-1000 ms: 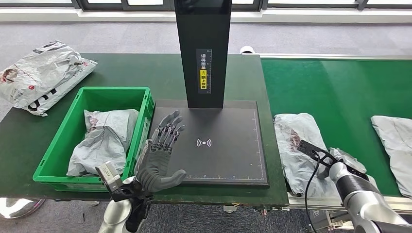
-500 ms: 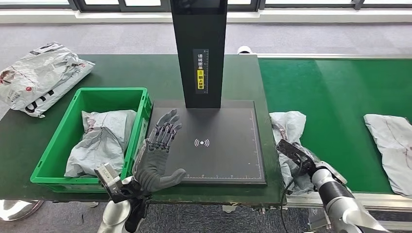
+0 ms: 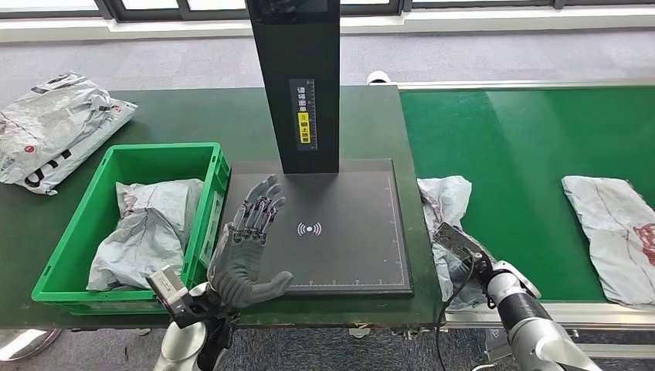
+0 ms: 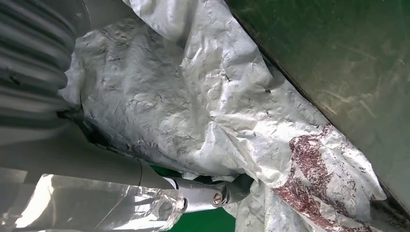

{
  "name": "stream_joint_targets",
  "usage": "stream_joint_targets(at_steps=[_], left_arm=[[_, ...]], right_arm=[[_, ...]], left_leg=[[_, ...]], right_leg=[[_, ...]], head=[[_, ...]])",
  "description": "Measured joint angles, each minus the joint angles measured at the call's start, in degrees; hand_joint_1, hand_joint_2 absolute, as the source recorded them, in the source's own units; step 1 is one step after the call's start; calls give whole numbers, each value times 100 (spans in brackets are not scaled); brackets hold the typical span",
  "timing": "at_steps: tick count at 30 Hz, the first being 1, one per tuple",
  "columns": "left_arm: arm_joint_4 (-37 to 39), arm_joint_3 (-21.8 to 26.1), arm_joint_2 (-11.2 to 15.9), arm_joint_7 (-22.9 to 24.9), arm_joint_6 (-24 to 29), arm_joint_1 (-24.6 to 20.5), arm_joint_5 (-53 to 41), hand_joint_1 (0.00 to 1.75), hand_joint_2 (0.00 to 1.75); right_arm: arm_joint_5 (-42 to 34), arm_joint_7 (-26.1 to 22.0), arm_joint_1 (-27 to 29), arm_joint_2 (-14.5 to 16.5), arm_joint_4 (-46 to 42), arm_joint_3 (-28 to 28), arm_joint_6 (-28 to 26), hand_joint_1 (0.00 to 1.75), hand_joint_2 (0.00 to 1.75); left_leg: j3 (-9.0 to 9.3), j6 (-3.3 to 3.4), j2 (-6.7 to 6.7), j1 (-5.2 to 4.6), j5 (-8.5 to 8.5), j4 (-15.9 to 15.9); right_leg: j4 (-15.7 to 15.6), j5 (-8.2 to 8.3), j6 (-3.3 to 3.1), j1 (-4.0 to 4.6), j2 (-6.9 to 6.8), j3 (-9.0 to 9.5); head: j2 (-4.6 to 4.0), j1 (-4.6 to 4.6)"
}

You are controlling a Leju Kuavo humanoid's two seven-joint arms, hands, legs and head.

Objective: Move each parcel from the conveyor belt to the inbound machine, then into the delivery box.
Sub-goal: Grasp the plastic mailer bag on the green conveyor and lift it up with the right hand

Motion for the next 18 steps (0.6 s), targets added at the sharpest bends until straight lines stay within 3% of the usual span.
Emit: stream_joint_targets(at_steps=[3, 4, 18], left_arm=[[-13, 0, 3, 0, 0, 7, -1, 0, 175], [-18, 0, 3, 1, 0, 11, -4, 0, 175], [-38, 0, 3, 12, 126, 102, 1, 0, 175]], right_arm=[[-46, 4, 11, 14, -2, -7, 18, 154, 175], [-77, 11, 20, 21, -5, -11, 20, 175, 175], [-542, -6, 84, 109, -176, -190, -106, 175, 175]], left_leg=[[8, -4, 1, 5, -1, -11], [11, -7, 1, 7, -1, -13], [41, -36, 0, 14, 4, -19]], right_leg=[[0, -5, -15, 6, 1, 1], [1, -5, -19, 8, 1, 2], [1, -8, -28, 12, -2, 23]], head=[[0, 0], [0, 0], [0, 0]])
